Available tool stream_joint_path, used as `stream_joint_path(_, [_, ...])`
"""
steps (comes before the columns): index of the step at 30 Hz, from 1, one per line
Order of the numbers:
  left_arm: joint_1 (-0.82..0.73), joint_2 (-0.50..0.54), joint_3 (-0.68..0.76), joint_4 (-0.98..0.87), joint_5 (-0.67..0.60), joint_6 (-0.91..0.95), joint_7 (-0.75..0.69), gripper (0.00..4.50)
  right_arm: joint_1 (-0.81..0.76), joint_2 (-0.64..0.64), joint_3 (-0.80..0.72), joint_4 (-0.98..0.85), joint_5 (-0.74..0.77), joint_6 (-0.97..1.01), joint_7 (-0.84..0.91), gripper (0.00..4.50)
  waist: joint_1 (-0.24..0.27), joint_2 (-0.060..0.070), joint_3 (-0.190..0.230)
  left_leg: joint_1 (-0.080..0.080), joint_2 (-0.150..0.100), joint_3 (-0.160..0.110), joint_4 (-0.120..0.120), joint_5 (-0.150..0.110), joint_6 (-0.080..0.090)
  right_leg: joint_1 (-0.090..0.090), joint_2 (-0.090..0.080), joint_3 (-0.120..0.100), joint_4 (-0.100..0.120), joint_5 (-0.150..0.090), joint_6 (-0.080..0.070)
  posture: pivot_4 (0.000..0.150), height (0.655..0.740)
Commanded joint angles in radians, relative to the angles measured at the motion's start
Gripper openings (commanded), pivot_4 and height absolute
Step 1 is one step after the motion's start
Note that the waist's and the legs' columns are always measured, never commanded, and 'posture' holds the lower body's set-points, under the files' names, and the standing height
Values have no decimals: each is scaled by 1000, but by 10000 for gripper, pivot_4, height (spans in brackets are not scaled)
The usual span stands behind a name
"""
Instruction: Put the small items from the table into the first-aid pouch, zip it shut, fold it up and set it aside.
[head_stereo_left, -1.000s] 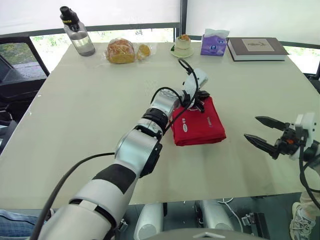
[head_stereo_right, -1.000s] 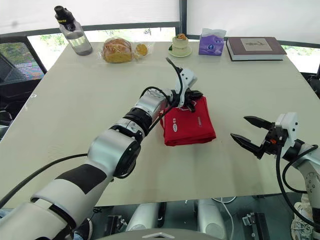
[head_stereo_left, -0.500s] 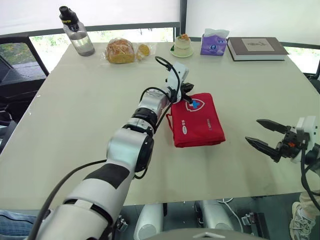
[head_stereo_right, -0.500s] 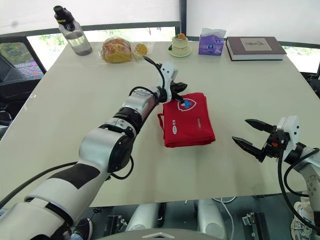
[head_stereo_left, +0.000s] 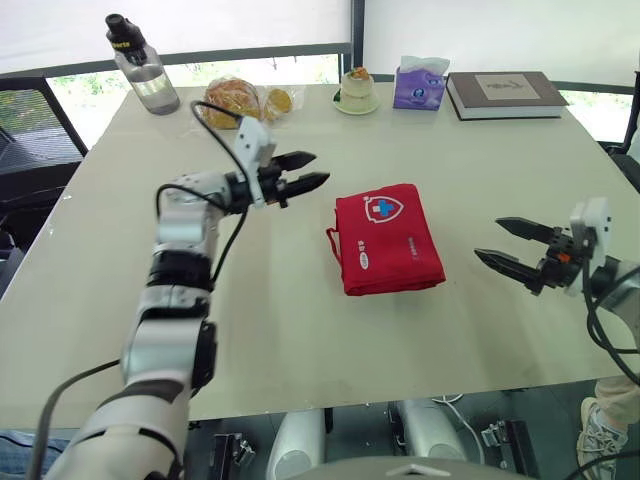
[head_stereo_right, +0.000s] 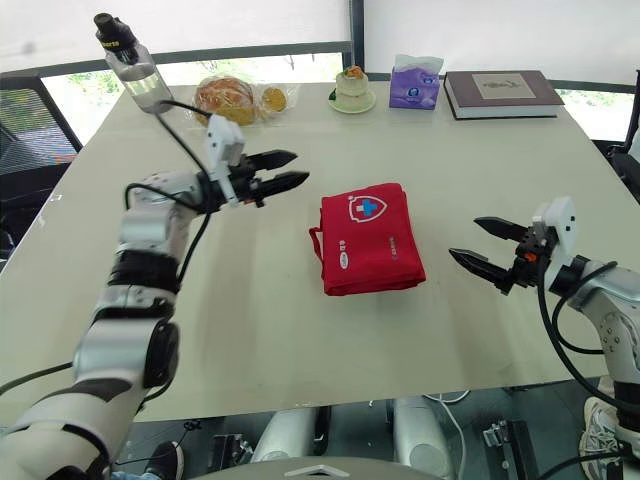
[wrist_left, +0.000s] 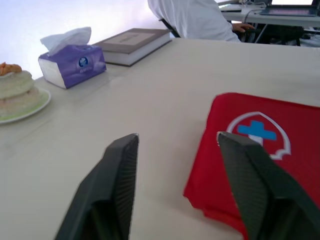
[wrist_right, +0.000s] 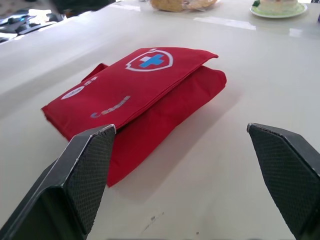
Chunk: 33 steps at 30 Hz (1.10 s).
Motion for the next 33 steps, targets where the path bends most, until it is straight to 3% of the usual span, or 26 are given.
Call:
stream_joint_path(1, [79, 112, 18, -323, -95, 141, -43, 44197, -87, 43, -1, -10, 76, 128, -82, 45000, 2, -1, 0, 0, 0, 0, 0, 0, 0, 0, 0, 0, 0, 0, 0, 1500, 7400])
stream_joint_path(4, [135, 214, 49, -508, -183, 264, -54, 44197, -175, 83, 28, -12, 102, 236, -148, 45000, 9, 0, 1, 0, 0, -1, 0, 0, 0, 0, 0, -1, 0, 0, 0, 1500, 7400])
stream_joint_path(8, [157, 279, 83, -621, -271, 358, -34, 44197, -246, 94, 107, 33, 71, 332, -177, 45000, 15, 0, 1, 0, 0, 0, 1, 0, 0, 0, 0, -1, -1, 0, 0, 1500, 7400])
stream_joint_path(14, [167, 271, 96, -684, -335, 414, 45, 44197, -308, 147, 186, 153, 18, 481, -270, 45000, 10, 0, 1, 0, -1, 1, 0, 0, 0, 0, 1, -1, -1, 0, 0, 1500, 7400])
stream_joint_path(19, [179, 281, 98, -698, -344, 411, 83, 44197, -294, 198, 185, 122, 51, 582, -301, 45000, 0, 0, 1, 0, 0, 1, 0, 0, 0, -1, 1, 0, -1, 0, 0, 1500, 7400])
stream_joint_path(22, [166, 284, 94, -688, -344, 401, 96, 45000, -274, 236, 152, 101, 85, 618, -312, 37043, -1, -1, 1, 0, 0, 1, -1, 0, 0, -1, 2, 0, -1, 0, 0, 1500, 7400])
stream_joint_path(26, [152, 281, 82, -672, -339, 389, 100, 45000, -280, 276, 78, 94, 129, 669, -351, 16932, 0, -1, 1, 0, 0, 1, -2, 0, 0, -1, 2, 1, -1, 0, 0, 1500, 7400])
stream_joint_path(30, [143, 273, 68, -657, -335, 375, 99, 45000, -284, 310, 14, 98, 153, 689, -401, 233, 0, -1, 1, 0, 0, 2, -2, 0, 0, -2, 2, 1, -1, 0, 0, 1500, 7400])
stream_joint_path(33, [122, 257, 61, -647, -342, 374, 113, 45000, -306, 379, -73, 123, 141, 635, -510, 233, 0, -1, 1, 0, 0, 2, -2, 0, 0, -2, 2, 1, -1, 0, 0, 1500, 7400])
